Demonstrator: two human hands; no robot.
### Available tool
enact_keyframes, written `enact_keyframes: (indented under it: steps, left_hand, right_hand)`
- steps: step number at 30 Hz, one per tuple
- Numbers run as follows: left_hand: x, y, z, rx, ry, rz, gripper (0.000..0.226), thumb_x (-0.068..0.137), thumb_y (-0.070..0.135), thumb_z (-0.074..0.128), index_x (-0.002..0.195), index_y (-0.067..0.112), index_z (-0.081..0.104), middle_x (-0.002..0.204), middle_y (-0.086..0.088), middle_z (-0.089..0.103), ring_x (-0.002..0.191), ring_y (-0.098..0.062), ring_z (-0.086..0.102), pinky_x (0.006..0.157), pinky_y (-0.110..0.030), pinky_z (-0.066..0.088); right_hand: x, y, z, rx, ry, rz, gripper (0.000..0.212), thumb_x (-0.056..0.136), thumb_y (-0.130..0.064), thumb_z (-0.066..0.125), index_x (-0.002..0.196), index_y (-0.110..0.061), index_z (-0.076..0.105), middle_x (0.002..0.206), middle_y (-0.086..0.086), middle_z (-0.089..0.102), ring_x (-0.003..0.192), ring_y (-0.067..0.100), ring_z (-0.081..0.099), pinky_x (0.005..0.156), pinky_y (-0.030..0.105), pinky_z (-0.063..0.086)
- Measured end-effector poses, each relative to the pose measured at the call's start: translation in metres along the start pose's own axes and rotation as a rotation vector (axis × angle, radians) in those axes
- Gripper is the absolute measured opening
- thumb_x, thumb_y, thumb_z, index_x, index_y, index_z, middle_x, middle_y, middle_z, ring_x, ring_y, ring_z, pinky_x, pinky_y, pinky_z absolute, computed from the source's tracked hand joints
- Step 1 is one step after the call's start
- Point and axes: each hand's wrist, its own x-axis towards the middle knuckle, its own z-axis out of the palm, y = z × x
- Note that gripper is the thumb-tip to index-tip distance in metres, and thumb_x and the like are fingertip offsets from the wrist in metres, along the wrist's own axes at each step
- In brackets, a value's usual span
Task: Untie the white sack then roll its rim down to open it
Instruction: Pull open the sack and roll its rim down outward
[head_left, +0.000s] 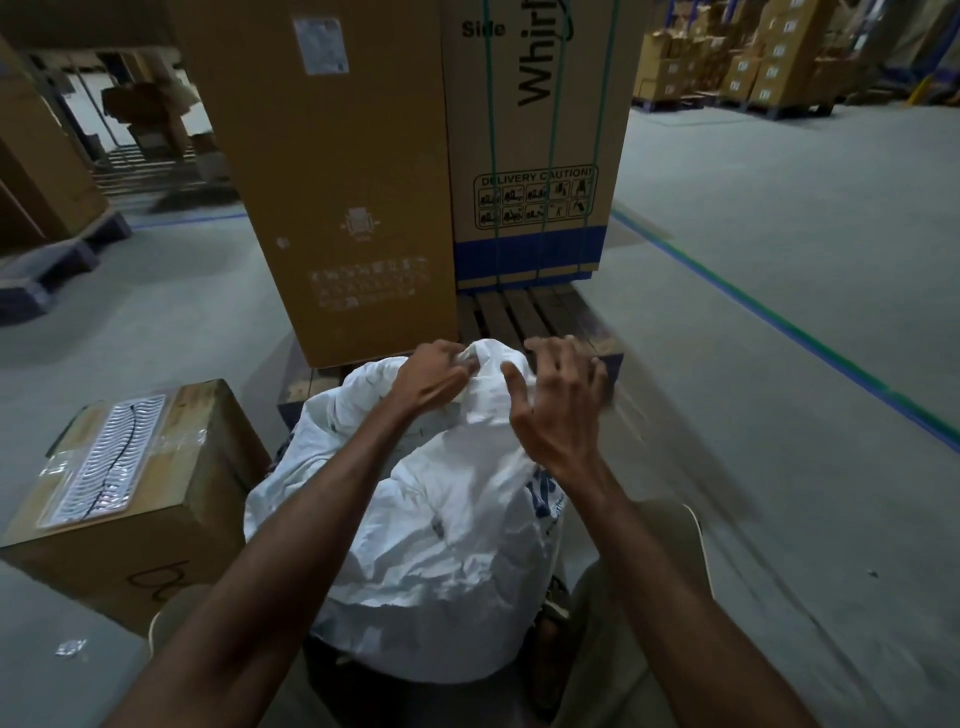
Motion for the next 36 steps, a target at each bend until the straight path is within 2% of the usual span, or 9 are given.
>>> enact_keyframes:
  steps: [4, 9, 14, 16, 20, 24, 26, 30, 36]
  left_hand:
    - [0.002, 0.001, 0.004, 0.029, 0.047, -0.016, 0.036, 0.093, 0.043, 0.057, 0.073, 0.016, 0.069, 0.065, 0.003, 0.065, 0.057, -0.016, 0.056, 0.053, -0.027, 0.038]
    - [0.008, -0.005, 0.011, 0.001, 0.026, 0.039, 0.034, 0.088, 0.044, 0.066, 0.074, 0.015, 0.074, 0.064, -0.001, 0.066, 0.054, -0.013, 0.053, 0.051, -0.034, 0.040]
    - [0.003, -0.028, -0.003, -0.012, -0.088, 0.105, 0.013, 0.087, 0.032, 0.078, 0.093, 0.022, 0.082, 0.088, 0.002, 0.077, 0.077, -0.010, 0.067, 0.068, -0.029, 0.049]
    - [0.001, -0.034, -0.008, 0.018, -0.205, 0.117, 0.029, 0.090, 0.039, 0.077, 0.114, 0.024, 0.078, 0.112, 0.005, 0.076, 0.097, -0.009, 0.068, 0.081, -0.029, 0.050]
    - [-0.005, -0.035, -0.013, 0.101, -0.338, 0.162, 0.041, 0.097, 0.045, 0.066, 0.130, 0.020, 0.070, 0.128, 0.006, 0.069, 0.115, -0.013, 0.063, 0.098, -0.035, 0.049]
    - [-0.005, -0.029, -0.017, 0.183, -0.402, 0.122, 0.060, 0.096, 0.060, 0.057, 0.141, 0.020, 0.059, 0.150, 0.000, 0.052, 0.135, -0.021, 0.050, 0.110, -0.040, 0.039]
    - [-0.004, -0.020, -0.019, 0.149, -0.437, 0.172, 0.058, 0.091, 0.066, 0.055, 0.126, 0.022, 0.069, 0.139, 0.002, 0.056, 0.122, -0.016, 0.055, 0.101, -0.038, 0.043]
    - [0.002, -0.007, -0.013, 0.097, -0.341, 0.204, 0.066, 0.086, 0.072, 0.052, 0.086, 0.008, 0.072, 0.082, -0.013, 0.065, 0.070, -0.014, 0.055, 0.064, -0.036, 0.037]
    - [0.011, 0.009, -0.001, 0.030, -0.329, 0.026, 0.062, 0.084, 0.063, 0.066, 0.067, 0.004, 0.064, 0.063, -0.008, 0.048, 0.058, -0.019, 0.042, 0.055, -0.032, 0.028]
  right_hand:
    - [0.009, -0.023, -0.010, 0.060, 0.047, 0.047, 0.064, 0.092, -0.056, 0.053, 0.142, -0.016, 0.049, 0.140, 0.010, 0.056, 0.135, 0.027, 0.047, 0.115, 0.053, 0.032]
    - [0.009, -0.027, 0.025, 0.032, -0.406, 0.360, 0.087, 0.076, -0.050, 0.054, 0.150, -0.010, 0.031, 0.149, 0.020, 0.041, 0.138, 0.040, 0.038, 0.113, 0.056, 0.028]
    - [0.010, 0.001, 0.037, 0.091, -0.425, 0.583, 0.049, 0.091, -0.031, 0.056, 0.134, -0.008, 0.049, 0.137, 0.018, 0.055, 0.128, 0.038, 0.053, 0.104, 0.051, 0.042]
    - [0.013, 0.014, 0.039, 0.215, -0.486, 0.613, 0.037, 0.091, -0.023, 0.050, 0.124, -0.008, 0.062, 0.127, 0.019, 0.063, 0.120, 0.040, 0.059, 0.095, 0.042, 0.046]
    - [0.021, 0.030, 0.040, 0.391, -0.580, 0.579, 0.019, 0.082, -0.015, 0.048, 0.073, -0.016, 0.064, 0.091, 0.013, 0.066, 0.093, 0.034, 0.065, 0.073, 0.032, 0.044]
    - [0.031, 0.030, 0.022, 0.542, -0.577, 0.604, 0.015, 0.081, -0.019, 0.059, 0.083, -0.015, 0.073, 0.082, 0.009, 0.065, 0.068, 0.023, 0.056, 0.058, 0.027, 0.041]
    - [0.034, 0.033, 0.013, 0.611, -0.661, 0.564, 0.019, 0.086, -0.028, 0.067, 0.096, -0.014, 0.075, 0.088, 0.006, 0.068, 0.073, 0.020, 0.060, 0.063, 0.029, 0.044]
    - [0.034, 0.047, 0.007, 0.557, -0.710, 0.408, 0.039, 0.085, -0.052, 0.072, 0.112, -0.025, 0.077, 0.100, 0.001, 0.076, 0.091, 0.021, 0.071, 0.071, 0.032, 0.052]
    - [0.038, 0.047, 0.000, 0.214, -0.751, 0.280, 0.041, 0.082, -0.040, 0.080, 0.110, -0.014, 0.066, 0.100, 0.004, 0.067, 0.085, 0.020, 0.065, 0.065, 0.032, 0.051]
